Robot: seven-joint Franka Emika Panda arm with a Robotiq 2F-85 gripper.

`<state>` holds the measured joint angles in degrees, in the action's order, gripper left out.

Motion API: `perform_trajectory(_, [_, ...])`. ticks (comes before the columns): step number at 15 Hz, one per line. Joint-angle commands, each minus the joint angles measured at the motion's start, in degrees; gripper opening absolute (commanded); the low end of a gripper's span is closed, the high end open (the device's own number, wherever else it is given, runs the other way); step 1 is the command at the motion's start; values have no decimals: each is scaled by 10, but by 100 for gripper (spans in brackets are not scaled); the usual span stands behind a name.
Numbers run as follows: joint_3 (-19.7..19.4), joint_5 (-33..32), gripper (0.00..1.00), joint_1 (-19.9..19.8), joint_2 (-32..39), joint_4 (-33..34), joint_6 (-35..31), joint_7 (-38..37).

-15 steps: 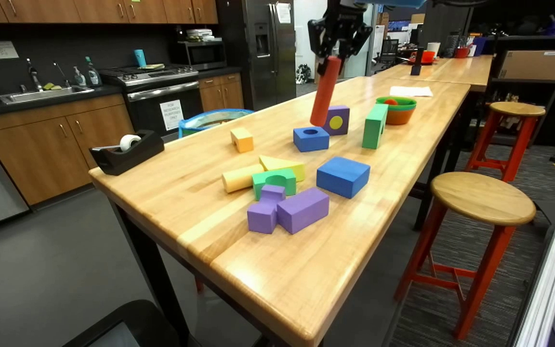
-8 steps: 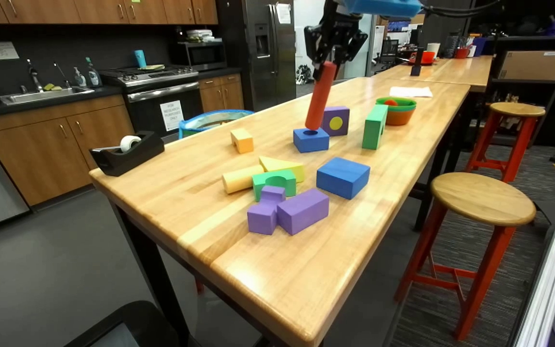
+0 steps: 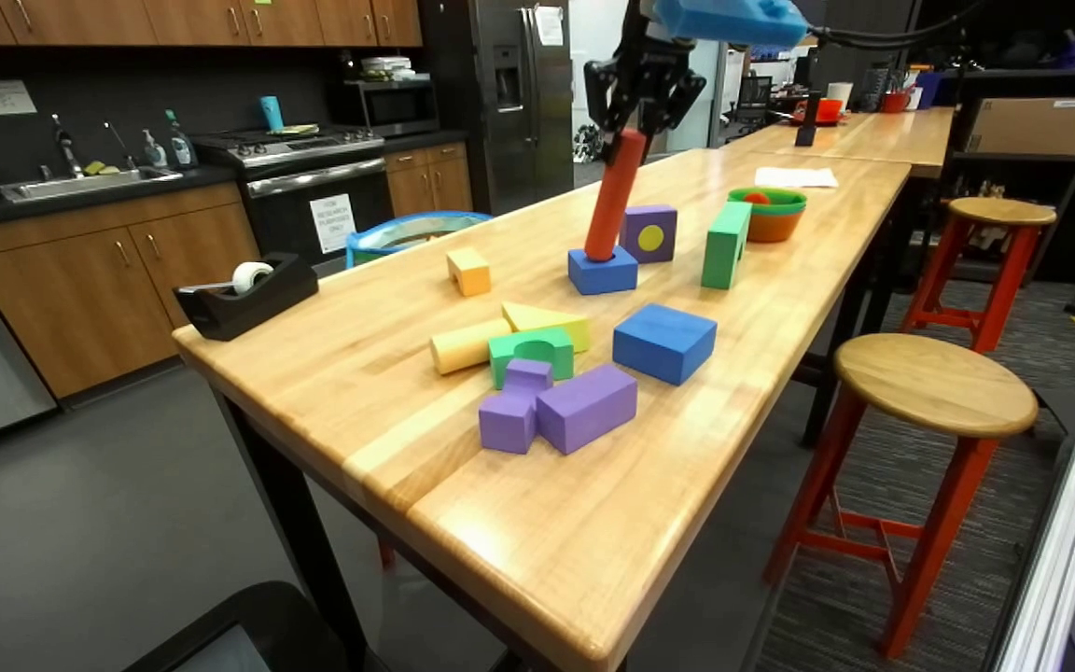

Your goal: Put the orange block in the blue block

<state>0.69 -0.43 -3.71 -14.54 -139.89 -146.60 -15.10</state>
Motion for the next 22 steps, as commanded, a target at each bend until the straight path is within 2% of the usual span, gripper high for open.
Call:
perform_trajectory(1, [-7,15,15,3,-3,-4,-5,16])
perform_trajectory(22, [-17,17,15,4,-6,-2,3,32])
